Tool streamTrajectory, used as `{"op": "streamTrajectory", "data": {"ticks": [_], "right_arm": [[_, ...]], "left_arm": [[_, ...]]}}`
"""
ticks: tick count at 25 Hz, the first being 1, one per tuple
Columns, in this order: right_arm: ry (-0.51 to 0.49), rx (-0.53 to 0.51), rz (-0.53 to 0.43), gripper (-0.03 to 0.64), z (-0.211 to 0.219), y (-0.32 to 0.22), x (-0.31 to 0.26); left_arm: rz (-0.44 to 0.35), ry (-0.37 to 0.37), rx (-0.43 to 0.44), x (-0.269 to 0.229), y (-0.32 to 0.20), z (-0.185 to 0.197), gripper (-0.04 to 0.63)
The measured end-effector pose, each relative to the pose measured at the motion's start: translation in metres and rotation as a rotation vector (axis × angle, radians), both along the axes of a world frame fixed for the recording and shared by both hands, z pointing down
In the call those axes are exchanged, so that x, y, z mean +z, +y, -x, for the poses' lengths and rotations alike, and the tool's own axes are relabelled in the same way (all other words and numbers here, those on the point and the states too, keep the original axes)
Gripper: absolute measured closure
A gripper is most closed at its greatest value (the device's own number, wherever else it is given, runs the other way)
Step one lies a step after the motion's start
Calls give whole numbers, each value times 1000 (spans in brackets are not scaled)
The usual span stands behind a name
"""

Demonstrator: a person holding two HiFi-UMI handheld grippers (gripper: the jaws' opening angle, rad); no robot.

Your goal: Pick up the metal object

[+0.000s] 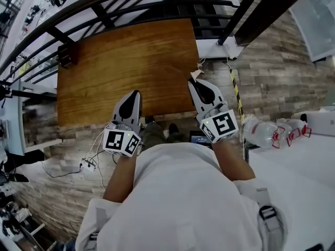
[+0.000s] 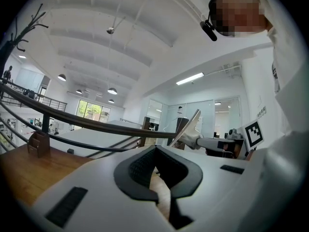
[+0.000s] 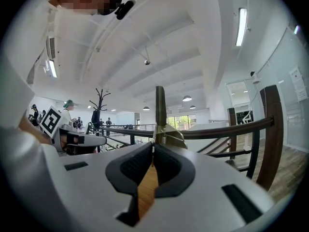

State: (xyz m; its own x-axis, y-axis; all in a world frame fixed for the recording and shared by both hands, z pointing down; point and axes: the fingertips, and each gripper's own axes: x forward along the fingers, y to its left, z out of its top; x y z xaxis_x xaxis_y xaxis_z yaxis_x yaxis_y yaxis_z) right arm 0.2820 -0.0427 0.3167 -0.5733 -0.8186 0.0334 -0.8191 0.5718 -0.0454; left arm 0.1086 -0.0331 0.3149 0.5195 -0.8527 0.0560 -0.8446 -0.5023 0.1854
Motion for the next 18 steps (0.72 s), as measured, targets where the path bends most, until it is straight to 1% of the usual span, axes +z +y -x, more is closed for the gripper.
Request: {"op": "streamTrajectory", "data": {"ticks": [4,8,14,18], "right_arm": [[-15,-9,7,589,1,2,3],[-20,-11,18,589,-2,4,5],[-23,-15,19,589,-8,2,7],[-25,-19,31,589,-9,2,10]], "left_arm": [[-10,-2,-8,1,3,2,581],[-1,4,-7,1,4,2,581],[4,-2,14,3,1,-5,581],[30,3,19,5,0,-7,581]]}}
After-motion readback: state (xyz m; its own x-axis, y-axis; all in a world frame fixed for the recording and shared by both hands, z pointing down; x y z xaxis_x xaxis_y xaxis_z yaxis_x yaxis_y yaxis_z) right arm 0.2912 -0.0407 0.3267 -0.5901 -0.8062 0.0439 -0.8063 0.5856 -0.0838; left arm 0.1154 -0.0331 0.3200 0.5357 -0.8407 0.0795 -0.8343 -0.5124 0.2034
